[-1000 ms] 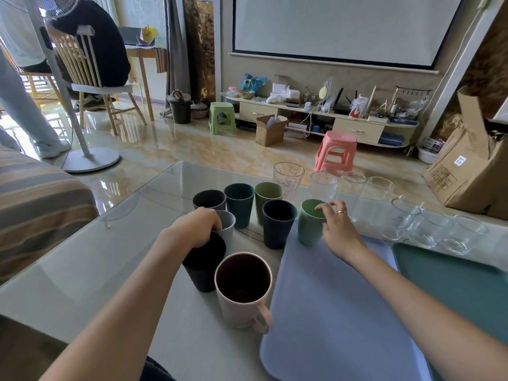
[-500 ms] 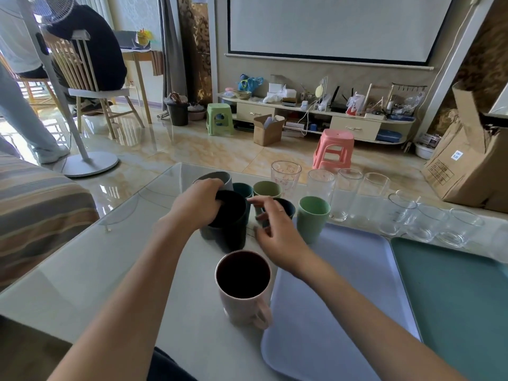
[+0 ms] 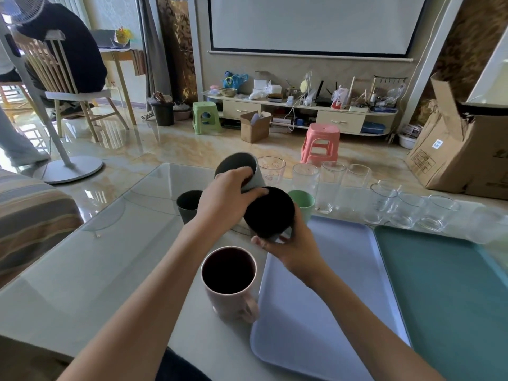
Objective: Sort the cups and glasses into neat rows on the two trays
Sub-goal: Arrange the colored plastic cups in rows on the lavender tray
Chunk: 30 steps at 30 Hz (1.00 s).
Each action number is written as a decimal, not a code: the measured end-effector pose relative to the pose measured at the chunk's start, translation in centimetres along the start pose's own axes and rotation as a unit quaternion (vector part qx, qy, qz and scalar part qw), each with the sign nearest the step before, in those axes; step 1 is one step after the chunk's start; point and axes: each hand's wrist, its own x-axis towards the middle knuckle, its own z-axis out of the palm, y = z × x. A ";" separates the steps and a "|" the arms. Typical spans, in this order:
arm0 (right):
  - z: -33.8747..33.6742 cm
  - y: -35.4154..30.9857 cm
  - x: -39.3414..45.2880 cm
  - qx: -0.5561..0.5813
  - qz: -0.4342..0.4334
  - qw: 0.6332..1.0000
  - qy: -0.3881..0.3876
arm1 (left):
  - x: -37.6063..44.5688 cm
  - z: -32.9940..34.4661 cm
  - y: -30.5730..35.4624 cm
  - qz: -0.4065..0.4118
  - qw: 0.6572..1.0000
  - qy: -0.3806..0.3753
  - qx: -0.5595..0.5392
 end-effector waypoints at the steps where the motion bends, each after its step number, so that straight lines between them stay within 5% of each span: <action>1: -0.7 0.4 -0.3 -0.022 0.006 1.000 0.012 | -0.1 0.2 0.2 0.003 1.000 -0.005 0.008; 6: -4.0 3.2 -1.4 -0.034 0.068 0.992 0.101 | 0.1 0.5 1.0 -0.022 0.999 0.007 0.036; 16: -4.7 8.1 0.6 -0.018 0.155 0.983 0.096 | 0.4 1.7 2.1 -0.020 0.994 -0.065 0.088; 30: -3.9 9.0 1.1 -0.026 0.147 0.986 0.069 | 0.0 1.9 2.5 0.016 0.986 -0.102 0.134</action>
